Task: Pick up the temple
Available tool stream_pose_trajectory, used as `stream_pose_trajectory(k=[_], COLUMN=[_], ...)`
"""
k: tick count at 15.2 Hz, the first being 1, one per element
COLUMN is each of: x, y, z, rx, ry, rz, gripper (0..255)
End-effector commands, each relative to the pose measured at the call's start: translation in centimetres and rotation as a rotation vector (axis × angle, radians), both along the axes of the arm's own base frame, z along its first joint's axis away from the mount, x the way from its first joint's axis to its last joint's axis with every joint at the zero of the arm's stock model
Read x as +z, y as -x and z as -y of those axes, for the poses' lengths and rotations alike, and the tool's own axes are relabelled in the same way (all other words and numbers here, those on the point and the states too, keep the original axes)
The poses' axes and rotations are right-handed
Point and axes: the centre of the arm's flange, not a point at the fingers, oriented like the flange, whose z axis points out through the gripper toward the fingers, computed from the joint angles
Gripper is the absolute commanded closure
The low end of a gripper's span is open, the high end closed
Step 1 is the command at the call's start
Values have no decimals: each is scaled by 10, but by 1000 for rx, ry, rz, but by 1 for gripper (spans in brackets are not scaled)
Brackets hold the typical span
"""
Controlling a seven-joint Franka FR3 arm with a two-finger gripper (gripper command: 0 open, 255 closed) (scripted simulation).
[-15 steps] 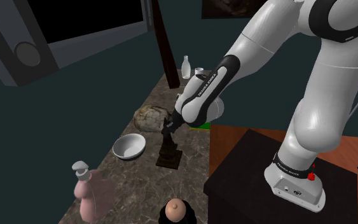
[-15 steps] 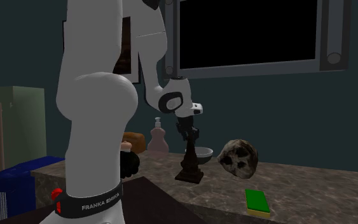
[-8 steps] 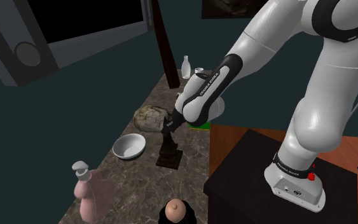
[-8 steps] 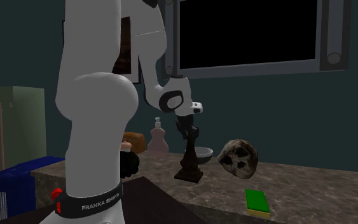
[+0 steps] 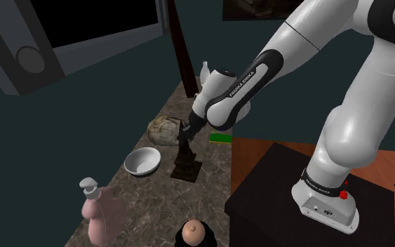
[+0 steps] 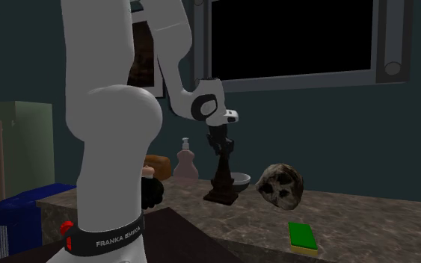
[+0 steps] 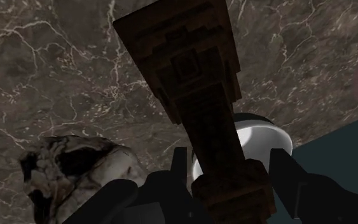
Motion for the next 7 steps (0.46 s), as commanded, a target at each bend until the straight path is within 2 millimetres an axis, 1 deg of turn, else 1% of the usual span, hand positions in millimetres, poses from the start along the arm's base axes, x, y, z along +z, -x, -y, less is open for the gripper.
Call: stream_pose_trajectory(k=[1, 5, 7], x=[11, 33, 33], y=[0, 0, 0], z=[1, 1, 1], rx=[0, 0, 0], ry=[0, 0, 0], rz=[1, 1, 1], gripper=[255, 255, 255])
